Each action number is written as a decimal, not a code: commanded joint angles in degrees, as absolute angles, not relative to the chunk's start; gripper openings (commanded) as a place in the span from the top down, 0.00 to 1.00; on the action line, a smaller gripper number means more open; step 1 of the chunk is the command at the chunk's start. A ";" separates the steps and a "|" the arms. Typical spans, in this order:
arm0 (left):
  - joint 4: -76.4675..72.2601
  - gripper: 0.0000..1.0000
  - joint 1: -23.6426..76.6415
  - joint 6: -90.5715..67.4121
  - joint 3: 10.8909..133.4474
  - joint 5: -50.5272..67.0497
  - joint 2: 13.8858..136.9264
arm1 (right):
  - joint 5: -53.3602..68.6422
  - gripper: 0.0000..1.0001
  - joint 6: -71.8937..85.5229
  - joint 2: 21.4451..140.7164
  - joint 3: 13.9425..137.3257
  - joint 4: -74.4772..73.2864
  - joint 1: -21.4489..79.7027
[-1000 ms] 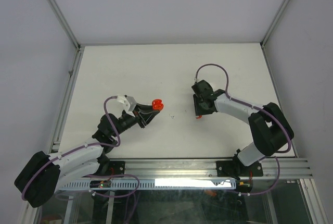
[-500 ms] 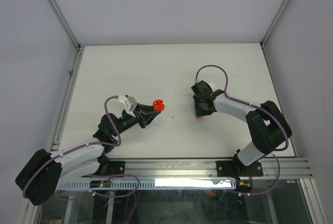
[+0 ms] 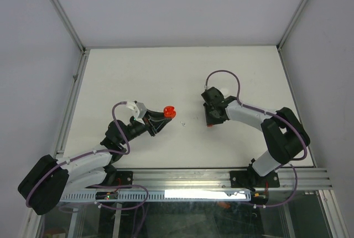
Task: Insert the wireless bluetooth earbuds into the charging case
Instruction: Pick up the earbud from the center of the board, then place the earbud in the charging case.
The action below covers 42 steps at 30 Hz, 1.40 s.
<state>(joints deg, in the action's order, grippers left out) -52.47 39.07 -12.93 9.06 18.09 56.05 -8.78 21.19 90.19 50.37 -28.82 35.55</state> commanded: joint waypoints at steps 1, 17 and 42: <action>-56.41 1.00 39.56 -13.18 10.60 18.72 56.18 | -9.09 0.70 22.65 89.89 50.88 -30.70 36.92; -59.01 1.00 39.59 -12.11 10.37 17.21 57.48 | -17.12 0.81 17.90 80.38 58.55 -32.57 44.36; -58.33 1.00 39.56 -3.08 12.22 16.61 59.04 | -34.03 0.82 -8.47 75.21 70.27 -21.60 68.64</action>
